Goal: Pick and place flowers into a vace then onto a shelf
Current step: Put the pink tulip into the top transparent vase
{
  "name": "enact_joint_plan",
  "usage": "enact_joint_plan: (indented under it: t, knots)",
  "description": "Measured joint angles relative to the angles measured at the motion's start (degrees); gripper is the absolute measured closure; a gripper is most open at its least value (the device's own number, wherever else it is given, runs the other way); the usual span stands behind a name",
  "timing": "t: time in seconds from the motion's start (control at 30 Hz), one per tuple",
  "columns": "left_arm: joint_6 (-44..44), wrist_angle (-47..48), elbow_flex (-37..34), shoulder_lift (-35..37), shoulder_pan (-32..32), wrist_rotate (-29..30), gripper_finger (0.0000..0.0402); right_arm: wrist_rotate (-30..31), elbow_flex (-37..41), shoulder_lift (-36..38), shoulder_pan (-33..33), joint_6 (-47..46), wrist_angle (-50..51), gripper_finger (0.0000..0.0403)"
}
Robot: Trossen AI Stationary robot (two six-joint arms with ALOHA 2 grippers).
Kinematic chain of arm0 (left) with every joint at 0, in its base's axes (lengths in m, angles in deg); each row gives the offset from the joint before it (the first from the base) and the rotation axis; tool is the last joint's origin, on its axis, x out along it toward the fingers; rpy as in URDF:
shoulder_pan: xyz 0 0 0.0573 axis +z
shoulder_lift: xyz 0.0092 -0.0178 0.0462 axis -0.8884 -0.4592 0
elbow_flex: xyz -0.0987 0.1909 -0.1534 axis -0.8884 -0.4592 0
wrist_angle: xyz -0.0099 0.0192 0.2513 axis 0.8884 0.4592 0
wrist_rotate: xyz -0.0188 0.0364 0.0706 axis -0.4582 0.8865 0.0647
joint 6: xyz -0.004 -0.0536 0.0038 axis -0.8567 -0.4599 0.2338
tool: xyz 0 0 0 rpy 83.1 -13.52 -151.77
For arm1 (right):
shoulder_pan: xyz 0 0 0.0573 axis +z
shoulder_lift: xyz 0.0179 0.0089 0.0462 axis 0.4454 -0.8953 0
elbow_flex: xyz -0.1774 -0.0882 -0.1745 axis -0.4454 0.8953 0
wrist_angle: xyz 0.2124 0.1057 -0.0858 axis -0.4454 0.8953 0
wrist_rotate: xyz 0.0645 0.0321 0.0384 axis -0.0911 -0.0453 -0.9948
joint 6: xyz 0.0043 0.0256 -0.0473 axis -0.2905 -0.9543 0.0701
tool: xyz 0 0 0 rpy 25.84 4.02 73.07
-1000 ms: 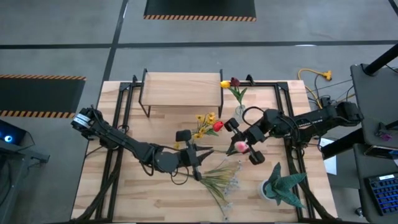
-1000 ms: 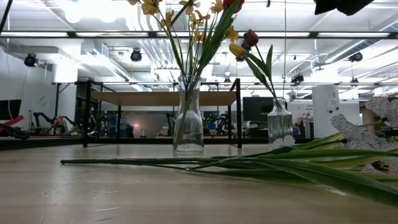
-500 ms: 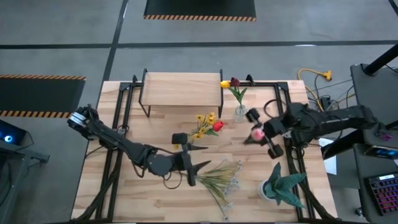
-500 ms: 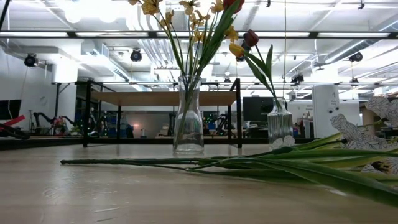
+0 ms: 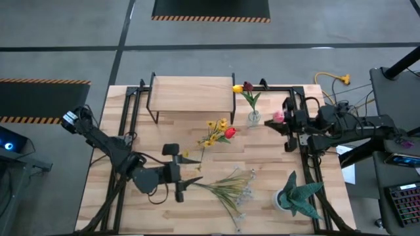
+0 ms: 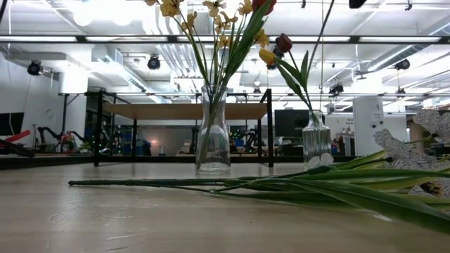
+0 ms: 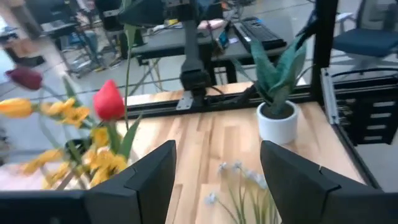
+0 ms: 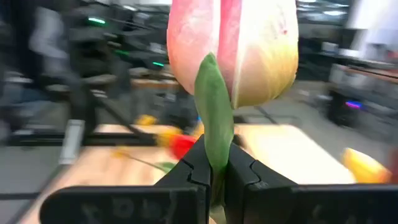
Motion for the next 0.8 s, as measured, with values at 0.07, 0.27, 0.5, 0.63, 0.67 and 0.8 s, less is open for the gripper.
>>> enact_joint_plan:
  t: [0.07, 0.27, 0.5, 0.63, 0.67, 0.8]
  knots:
    - [-0.71, 0.11, -1.41, 0.66, -1.05, 3.46, 0.0185, 5.12, 0.00, -0.38, -0.01, 0.65, 0.86, 0.0394]
    - [-2.88, 0.11, -6.33, 2.08, -4.96, 15.10, 0.0185, 15.61, 0.02, -1.63, -0.01, 1.31, 2.73, 0.0394]
    - [-8.41, 0.03, -12.76, 5.10, -6.38, 17.78, 0.0185, 21.49, 0.04, -1.95, -0.01, 3.33, 2.71, 0.0394]
    - [-11.86, 0.02, -16.44, 6.95, -6.35, 18.91, 0.0185, 21.64, 0.04, -1.92, -0.20, 4.59, 2.54, 0.0394]
    - [-12.57, -0.01, -17.23, 7.49, -6.35, 19.10, 0.0185, 21.64, 0.04, -2.14, -0.44, 4.57, 2.52, 0.0394]
    - [-14.03, -2.09, -20.23, 9.17, -6.35, 20.24, 0.0185, 21.63, 0.10, -3.74, -2.08, 4.41, 2.62, 0.0394]
